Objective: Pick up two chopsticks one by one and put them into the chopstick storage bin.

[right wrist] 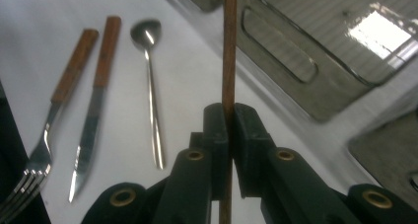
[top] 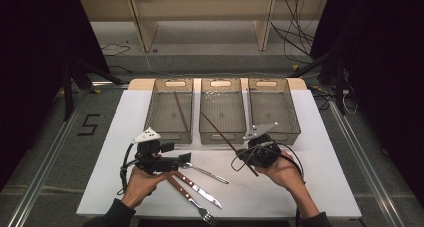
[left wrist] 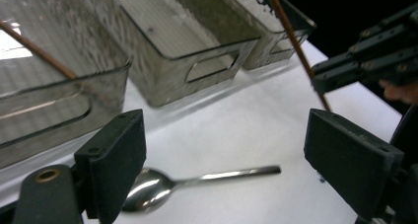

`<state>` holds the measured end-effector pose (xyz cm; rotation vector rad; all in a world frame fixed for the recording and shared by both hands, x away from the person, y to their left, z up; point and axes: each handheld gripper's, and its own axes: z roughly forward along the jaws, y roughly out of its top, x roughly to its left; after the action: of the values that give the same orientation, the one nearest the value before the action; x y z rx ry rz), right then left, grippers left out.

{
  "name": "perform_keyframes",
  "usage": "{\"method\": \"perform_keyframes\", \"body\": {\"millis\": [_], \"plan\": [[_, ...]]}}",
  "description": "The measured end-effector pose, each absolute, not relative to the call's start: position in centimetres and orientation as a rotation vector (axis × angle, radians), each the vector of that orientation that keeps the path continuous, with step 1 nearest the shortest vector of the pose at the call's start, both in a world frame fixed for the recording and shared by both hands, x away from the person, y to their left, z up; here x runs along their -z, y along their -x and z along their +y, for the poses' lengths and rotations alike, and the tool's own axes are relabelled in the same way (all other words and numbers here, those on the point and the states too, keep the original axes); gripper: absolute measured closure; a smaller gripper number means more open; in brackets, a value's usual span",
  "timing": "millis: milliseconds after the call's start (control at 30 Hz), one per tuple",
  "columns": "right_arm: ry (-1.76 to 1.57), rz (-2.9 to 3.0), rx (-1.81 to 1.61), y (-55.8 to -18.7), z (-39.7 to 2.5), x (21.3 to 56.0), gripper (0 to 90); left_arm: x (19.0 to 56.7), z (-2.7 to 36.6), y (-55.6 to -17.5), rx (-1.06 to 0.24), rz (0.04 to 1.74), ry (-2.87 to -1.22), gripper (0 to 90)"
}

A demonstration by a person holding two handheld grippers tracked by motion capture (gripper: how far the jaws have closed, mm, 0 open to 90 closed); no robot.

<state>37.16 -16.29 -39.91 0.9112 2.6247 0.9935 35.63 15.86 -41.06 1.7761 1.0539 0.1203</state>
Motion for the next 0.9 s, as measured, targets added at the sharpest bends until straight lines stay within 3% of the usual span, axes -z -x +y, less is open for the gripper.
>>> {"method": "perform_keyframes", "body": {"millis": [533,733,900], "plan": [[-0.913,2.571,-1.122,-36.7,-13.7,40.3,85.3,40.4,12.5,-38.2,0.002,1.082,-1.717,17.8],[-0.905,2.561,-1.148,-36.5,-13.2,40.2,85.3,40.2,11.6,-38.6,0.057,1.075,-1.695,22.6],[-0.89,2.554,-1.179,-36.3,-12.8,40.0,85.3,40.2,10.7,-39.0,0.097,1.062,-1.69,32.2]]}}
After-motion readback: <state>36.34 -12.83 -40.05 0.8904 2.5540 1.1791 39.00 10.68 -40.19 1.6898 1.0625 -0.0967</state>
